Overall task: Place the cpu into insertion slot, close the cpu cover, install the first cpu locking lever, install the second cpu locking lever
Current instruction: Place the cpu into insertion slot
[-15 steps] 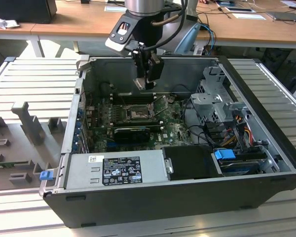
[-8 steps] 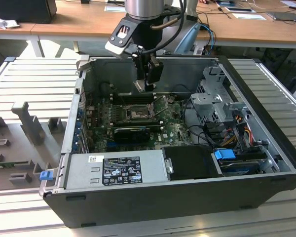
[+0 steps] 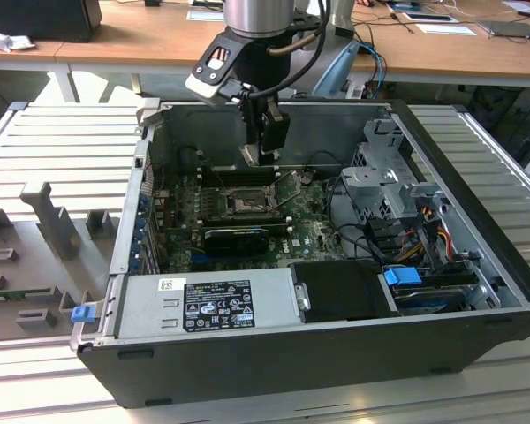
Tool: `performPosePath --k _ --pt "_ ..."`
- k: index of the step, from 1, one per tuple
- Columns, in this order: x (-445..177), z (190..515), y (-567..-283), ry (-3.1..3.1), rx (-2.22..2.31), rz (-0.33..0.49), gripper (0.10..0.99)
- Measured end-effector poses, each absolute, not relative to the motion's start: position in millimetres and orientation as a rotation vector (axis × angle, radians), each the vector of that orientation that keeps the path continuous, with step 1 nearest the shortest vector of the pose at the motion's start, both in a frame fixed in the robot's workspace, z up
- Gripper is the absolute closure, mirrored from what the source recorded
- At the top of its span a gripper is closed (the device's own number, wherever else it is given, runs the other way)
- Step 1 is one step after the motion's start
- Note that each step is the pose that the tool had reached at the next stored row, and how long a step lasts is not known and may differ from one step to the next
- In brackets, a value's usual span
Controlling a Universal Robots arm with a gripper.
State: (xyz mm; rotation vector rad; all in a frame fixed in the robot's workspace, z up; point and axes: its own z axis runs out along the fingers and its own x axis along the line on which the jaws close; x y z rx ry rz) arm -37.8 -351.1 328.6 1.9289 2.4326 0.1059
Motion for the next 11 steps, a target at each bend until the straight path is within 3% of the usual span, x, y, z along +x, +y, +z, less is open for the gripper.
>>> performPosePath --k 11 --pt "-37.8 325.0 -351.1 2.391 1.978 0.105 0.561"
